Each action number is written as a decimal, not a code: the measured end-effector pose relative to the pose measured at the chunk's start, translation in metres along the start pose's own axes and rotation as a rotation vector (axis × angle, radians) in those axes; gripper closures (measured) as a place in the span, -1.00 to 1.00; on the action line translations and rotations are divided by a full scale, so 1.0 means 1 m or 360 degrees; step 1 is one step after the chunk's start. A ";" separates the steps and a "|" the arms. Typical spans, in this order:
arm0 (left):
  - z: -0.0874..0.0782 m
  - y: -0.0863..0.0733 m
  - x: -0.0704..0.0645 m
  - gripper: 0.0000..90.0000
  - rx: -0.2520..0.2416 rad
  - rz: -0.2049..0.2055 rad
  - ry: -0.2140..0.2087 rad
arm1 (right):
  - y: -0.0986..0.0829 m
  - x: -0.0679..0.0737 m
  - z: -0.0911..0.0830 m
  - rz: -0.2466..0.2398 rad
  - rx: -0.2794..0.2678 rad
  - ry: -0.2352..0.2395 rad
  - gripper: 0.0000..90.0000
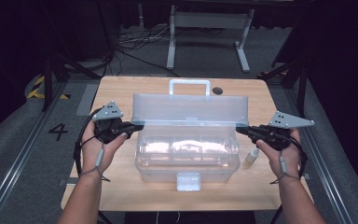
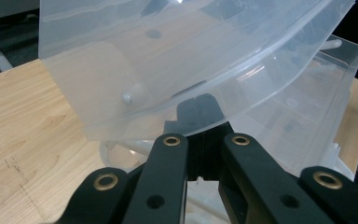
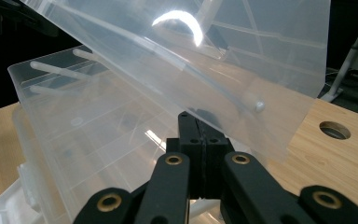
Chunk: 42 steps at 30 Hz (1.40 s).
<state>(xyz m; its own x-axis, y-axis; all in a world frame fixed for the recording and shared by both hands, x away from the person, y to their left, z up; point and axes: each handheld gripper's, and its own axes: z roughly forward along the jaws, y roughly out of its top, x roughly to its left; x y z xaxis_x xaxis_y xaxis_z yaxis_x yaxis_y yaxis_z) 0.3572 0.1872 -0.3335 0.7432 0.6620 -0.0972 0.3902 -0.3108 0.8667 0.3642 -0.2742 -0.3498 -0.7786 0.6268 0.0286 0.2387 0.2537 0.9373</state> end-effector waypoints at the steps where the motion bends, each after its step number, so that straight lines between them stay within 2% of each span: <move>1: 0.000 0.000 0.000 0.99 -0.0004 0.0000 0.0001 | 0.000 0.000 0.000 0.0000 0.0000 0.0001 1.00; 10: 0.000 0.002 0.003 0.99 -0.0024 -0.0007 -0.0006 | -0.001 0.002 -0.001 -0.0006 0.0000 0.0011 1.00; 12: 0.000 0.003 0.004 0.99 -0.0025 -0.0006 -0.0010 | -0.001 0.003 -0.003 0.0021 0.0002 0.0009 0.84; 15: 0.000 0.004 0.005 0.99 -0.0027 -0.0004 -0.0011 | -0.001 0.005 -0.006 0.0021 -0.0004 0.0006 0.78; 16: 0.000 0.005 0.005 0.99 -0.0025 0.0001 -0.0010 | 0.000 0.007 -0.009 0.0004 0.0003 -0.0027 0.75; 21: 0.001 0.008 0.008 0.99 -0.0032 0.0002 -0.0020 | 0.002 0.011 -0.019 -0.0012 0.0006 -0.0086 0.66; 25: 0.001 0.009 0.009 0.99 -0.0025 0.0004 -0.0024 | 0.003 0.011 -0.025 -0.0003 0.0021 -0.0163 0.58; 29: 0.001 0.011 0.010 0.99 -0.0031 0.0003 -0.0025 | 0.004 0.008 -0.028 0.0023 0.0008 -0.0257 0.40; 31: 0.002 0.011 0.011 0.99 -0.0030 0.0003 -0.0028 | 0.004 0.006 -0.027 0.0054 -0.0030 -0.0288 0.27; 36: 0.002 0.012 0.011 0.99 -0.0026 0.0008 -0.0025 | 0.008 0.003 -0.020 0.0052 -0.0051 -0.0337 0.12; 42: 0.002 0.013 0.012 0.99 -0.0023 0.0014 -0.0029 | 0.022 0.003 -0.006 -0.0047 -0.0057 -0.0402 0.03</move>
<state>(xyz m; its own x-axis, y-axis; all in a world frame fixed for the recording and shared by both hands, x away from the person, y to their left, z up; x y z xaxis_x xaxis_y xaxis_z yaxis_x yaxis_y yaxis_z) 0.3722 0.1894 -0.3242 0.7565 0.6466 -0.0983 0.3757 -0.3066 0.8746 0.3636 -0.2704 -0.3268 -0.6145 0.7846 -0.0826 0.1938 0.2516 0.9482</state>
